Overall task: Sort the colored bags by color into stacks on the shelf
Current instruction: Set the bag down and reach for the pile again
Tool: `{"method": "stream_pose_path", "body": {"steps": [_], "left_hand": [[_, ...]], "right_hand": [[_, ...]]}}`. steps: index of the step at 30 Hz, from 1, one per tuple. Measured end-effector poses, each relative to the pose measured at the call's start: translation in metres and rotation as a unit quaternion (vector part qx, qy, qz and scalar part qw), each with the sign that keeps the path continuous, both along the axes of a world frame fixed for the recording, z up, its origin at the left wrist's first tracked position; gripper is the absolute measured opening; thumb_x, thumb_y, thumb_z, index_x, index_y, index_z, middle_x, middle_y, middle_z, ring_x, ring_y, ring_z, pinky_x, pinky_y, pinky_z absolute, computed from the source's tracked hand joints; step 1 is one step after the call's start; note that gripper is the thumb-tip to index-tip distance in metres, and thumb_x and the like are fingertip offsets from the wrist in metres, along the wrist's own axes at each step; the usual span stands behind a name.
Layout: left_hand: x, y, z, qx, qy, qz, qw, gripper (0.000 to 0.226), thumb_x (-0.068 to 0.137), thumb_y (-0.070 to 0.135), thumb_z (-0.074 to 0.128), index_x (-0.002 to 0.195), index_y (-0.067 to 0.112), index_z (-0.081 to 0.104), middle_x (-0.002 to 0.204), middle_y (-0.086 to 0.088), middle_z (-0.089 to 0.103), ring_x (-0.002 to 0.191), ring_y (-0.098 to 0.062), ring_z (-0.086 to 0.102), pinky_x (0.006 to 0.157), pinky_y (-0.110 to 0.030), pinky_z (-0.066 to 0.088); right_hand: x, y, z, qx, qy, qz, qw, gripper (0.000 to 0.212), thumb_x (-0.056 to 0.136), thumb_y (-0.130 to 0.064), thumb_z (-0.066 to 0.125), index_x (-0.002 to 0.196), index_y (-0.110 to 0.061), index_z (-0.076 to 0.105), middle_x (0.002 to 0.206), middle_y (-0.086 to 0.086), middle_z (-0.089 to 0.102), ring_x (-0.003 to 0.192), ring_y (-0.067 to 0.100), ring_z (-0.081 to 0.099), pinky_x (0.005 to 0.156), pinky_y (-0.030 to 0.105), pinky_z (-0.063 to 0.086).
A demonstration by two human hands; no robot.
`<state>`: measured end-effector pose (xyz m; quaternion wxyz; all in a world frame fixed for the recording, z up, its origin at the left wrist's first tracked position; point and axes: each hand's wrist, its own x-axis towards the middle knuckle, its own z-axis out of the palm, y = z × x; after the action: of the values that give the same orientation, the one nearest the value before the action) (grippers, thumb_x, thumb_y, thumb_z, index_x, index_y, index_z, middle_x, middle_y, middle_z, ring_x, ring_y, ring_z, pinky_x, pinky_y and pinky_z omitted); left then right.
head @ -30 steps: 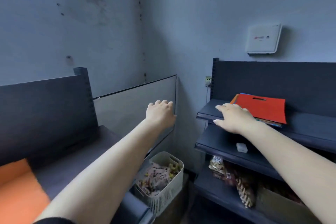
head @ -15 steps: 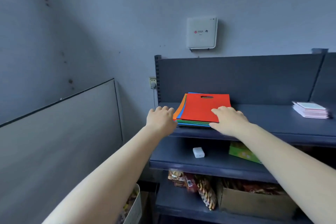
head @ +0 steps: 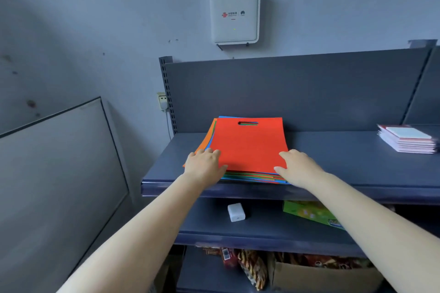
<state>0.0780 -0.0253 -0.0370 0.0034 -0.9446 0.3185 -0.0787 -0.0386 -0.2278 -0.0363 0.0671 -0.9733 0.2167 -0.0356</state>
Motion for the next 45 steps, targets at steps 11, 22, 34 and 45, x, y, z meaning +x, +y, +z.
{"method": "stream_pose_path", "body": {"steps": [11,22,34,45], "left_hand": [[0.033,-0.04,-0.058,-0.084,0.05,-0.005,0.995,0.053,0.098,0.054,0.028,0.141,0.026,0.041,0.151,0.004,0.035,0.14,-0.019,0.028,0.114,-0.036,0.018],[0.055,-0.026,-0.05,-0.212,0.099,-0.014,0.972,0.042,0.099,0.043,0.038,0.125,0.019,0.059,0.133,0.005,0.056,0.126,-0.018,0.047,0.101,-0.03,0.036],[0.104,0.008,-0.051,-0.263,0.13,0.156,0.943,0.062,0.081,0.043,0.07,0.134,0.018,0.051,0.131,-0.005,0.055,0.123,-0.026,0.047,0.096,-0.038,0.038],[0.082,0.045,-0.028,-0.366,0.096,0.145,0.914,0.008,0.088,0.012,0.059,0.082,0.017,0.056,0.076,0.002,0.059,0.068,-0.018,0.052,0.053,-0.025,0.036]], "right_hand": [[0.04,-0.043,-0.038,0.229,-0.174,-0.105,0.952,0.023,0.084,-0.023,0.068,0.088,-0.003,0.058,0.095,0.013,0.066,0.083,0.029,0.058,0.063,0.033,0.042],[0.036,-0.062,-0.066,0.34,-0.439,-0.152,0.818,0.016,0.089,-0.002,0.055,0.092,-0.018,0.061,0.086,0.005,0.069,0.078,0.021,0.059,0.067,0.027,0.04],[0.026,-0.051,-0.059,0.533,-0.523,-0.126,0.652,0.027,0.097,0.001,0.044,0.1,-0.02,0.061,0.099,0.001,0.067,0.088,0.014,0.062,0.081,0.026,0.049],[0.028,-0.036,-0.044,0.604,-0.51,-0.088,0.606,0.023,0.097,-0.002,0.046,0.1,-0.019,0.062,0.098,0.003,0.068,0.074,0.005,0.066,0.063,0.014,0.053]]}}
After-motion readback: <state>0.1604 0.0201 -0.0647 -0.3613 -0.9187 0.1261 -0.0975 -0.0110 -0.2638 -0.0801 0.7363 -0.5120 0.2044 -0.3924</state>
